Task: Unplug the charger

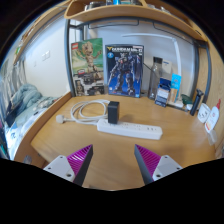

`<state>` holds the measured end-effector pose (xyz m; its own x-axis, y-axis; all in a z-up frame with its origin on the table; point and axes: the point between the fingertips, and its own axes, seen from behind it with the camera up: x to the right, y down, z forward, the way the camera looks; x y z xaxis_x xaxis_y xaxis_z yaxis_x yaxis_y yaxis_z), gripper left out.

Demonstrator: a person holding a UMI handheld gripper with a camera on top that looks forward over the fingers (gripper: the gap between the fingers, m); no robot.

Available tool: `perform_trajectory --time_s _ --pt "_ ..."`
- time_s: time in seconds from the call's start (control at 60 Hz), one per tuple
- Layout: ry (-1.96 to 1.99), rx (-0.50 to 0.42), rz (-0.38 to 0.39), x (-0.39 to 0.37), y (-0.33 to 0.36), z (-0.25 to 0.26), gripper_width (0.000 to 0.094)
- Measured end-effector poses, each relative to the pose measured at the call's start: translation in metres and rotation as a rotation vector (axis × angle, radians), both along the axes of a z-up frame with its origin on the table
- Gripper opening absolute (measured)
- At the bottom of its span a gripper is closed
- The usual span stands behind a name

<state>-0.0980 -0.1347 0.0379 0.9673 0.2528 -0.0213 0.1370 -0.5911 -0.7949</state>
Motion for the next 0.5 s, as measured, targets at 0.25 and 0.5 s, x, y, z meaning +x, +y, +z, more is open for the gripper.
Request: perform_trajectory --time_s 0.25,0.5 --pt "-0.005 0.076 -0.136 -0.025 0.107 -0.008 0.0792" --pt "-0.036 0.107 -0.200 -0.027 0.154 -0.008 0.0192"
